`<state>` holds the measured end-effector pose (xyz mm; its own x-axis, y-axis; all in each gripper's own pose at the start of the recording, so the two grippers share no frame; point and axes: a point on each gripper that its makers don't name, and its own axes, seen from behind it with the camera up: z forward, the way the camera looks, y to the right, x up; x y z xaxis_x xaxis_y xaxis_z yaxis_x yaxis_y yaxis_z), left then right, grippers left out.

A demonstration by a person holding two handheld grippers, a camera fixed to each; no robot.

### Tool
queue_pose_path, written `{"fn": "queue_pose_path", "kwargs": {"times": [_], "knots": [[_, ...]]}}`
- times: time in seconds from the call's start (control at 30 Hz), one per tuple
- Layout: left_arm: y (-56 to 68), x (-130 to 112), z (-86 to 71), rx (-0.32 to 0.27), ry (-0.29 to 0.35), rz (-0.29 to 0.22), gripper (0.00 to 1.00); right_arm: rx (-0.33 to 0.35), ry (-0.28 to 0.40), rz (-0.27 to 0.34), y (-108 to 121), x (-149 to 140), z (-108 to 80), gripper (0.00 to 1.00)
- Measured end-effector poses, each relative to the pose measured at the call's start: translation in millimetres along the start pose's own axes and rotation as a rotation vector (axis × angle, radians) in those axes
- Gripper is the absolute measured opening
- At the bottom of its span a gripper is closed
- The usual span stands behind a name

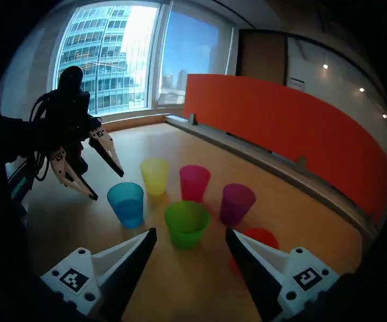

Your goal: Pour water

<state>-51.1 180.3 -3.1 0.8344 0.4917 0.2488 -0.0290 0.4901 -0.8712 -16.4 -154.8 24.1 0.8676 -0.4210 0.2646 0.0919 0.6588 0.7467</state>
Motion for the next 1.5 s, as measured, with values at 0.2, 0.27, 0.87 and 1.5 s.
{"fn": "queue_pose_path", "kwargs": {"times": [0.2, 0.27, 0.87, 1.5], "knots": [[-3.4, -6.0, 12.9, -0.002, -0.035, 0.001, 0.97, 0.012, -0.003, 0.002, -1.3, -0.8, 10.3, 1.0], [-3.9, -7.4, 17.1, -0.005, -0.046, 0.001, 0.97, 0.014, -0.005, 0.003, -0.8, -1.0, 13.7, 1.0], [1.2, -4.9, 49.3, -0.04, -0.078, -0.01, 0.97, 0.032, -0.014, 0.006, 1.8, -4.5, 32.2, 1.0], [-0.5, -2.1, 59.3, -0.035, -0.074, -0.028, 0.87, 0.041, -0.017, 0.005, 2.7, -3.6, 38.9, 1.0]]}}
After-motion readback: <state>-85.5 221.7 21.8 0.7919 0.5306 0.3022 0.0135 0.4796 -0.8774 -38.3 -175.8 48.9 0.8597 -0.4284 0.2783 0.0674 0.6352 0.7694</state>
